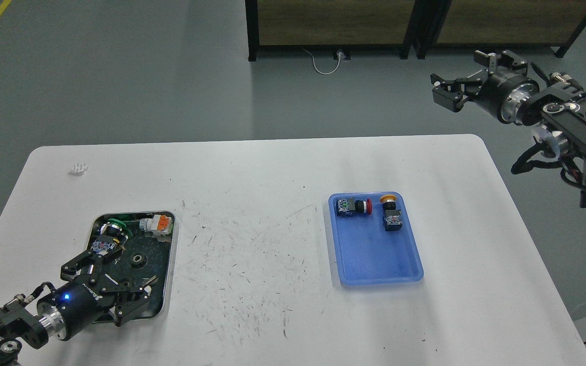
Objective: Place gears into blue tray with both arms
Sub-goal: 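Reach the left gripper into the metal tray and grasp a black ring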
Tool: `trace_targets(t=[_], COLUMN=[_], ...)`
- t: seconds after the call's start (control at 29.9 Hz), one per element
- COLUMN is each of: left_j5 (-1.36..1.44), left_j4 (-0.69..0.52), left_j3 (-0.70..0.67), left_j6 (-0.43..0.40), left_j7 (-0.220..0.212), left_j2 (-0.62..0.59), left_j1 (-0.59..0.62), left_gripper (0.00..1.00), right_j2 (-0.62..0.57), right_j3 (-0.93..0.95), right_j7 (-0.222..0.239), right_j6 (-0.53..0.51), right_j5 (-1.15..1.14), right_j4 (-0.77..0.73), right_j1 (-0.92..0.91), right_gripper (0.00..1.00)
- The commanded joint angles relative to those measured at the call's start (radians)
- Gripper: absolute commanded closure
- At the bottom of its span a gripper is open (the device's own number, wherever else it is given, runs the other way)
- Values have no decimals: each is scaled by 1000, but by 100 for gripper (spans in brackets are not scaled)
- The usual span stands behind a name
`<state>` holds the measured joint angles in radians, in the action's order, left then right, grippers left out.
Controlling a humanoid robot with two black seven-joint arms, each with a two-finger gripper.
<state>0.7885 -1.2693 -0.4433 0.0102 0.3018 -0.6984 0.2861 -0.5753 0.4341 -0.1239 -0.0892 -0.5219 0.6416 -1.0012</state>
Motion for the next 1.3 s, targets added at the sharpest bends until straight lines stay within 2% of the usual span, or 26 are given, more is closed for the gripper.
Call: trace_targets(t=[0.0,0.27,0.57,0.84,1.27], left_j5=[-9,-46,-45,-46,-48], left_j4=[34,100,107,114,123], left_j3=[0,0,14,23,23], left_j6=[2,2,14,11,2], left_j7=[0,5,3,5,5], left_j2=[2,22,66,74,63], left_j1=[-13,-15,-15,-13,-22], left_gripper=[2,4,6,17,29], right_j2=[0,0,2,0,5], right_j3=[2,2,2,3,3], right_j7=[0,0,-2,-2,-2], right_j6=[2,3,6,8,9], right_j5=[-3,-4,-12,-29,-30], right_j4=[0,0,0,0,0], right_j1=[7,9,15,16,18], right_gripper=[0,0,0,0,0])
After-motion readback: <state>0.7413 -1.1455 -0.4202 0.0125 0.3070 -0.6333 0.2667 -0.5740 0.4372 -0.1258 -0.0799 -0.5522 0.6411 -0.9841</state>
